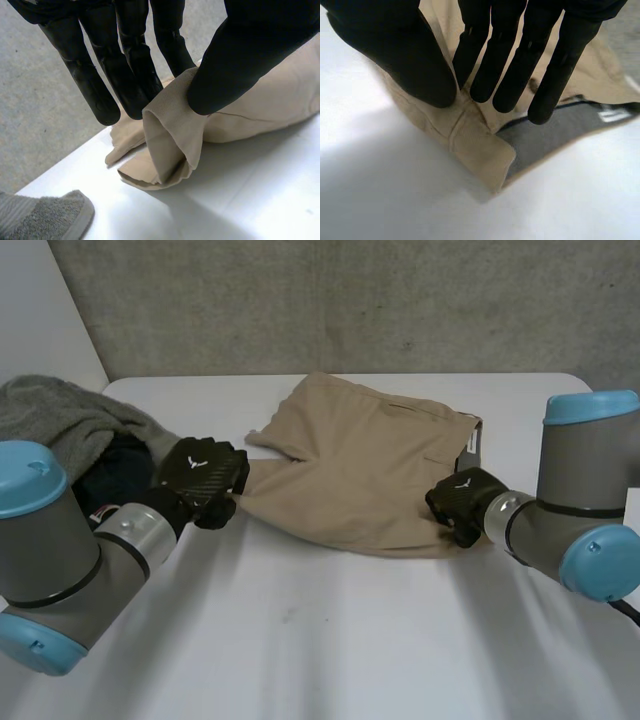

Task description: Fold the laundry.

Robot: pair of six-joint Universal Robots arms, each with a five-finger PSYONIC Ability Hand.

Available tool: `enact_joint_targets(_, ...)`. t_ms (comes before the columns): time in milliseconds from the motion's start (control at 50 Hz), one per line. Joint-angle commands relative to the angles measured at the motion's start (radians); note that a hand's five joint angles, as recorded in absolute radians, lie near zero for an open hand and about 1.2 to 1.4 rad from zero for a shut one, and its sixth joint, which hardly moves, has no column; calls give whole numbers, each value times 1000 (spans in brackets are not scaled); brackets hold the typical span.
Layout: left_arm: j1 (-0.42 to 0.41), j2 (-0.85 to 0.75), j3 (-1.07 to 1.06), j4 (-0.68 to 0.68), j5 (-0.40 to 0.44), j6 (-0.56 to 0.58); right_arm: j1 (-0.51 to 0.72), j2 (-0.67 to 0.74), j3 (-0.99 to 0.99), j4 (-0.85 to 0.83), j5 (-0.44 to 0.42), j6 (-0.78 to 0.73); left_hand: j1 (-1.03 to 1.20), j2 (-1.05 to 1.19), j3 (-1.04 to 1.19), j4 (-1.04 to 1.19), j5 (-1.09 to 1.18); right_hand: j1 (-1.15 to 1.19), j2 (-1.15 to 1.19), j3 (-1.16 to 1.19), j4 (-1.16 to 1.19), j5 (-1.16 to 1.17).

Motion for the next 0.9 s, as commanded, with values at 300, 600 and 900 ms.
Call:
enact_joint_targets(300, 11, 219, -88, -922, 126, 373, -99, -410, 448, 340, 2, -468, 252, 197, 198, 193, 212, 349, 215, 215, 209, 224)
enact_joint_targets(600, -83, -130, 404, -422, -28, 274, -46, -222, 165, -49, 87, -110, 252, 197, 198, 193, 212, 349, 215, 215, 209, 224)
enact_joint_targets(900, -107, -776, 1167, -88, -168, 88, 10, 195, -148, -704, 284, -59, 252, 197, 198, 193, 212, 349, 215, 215, 209, 224)
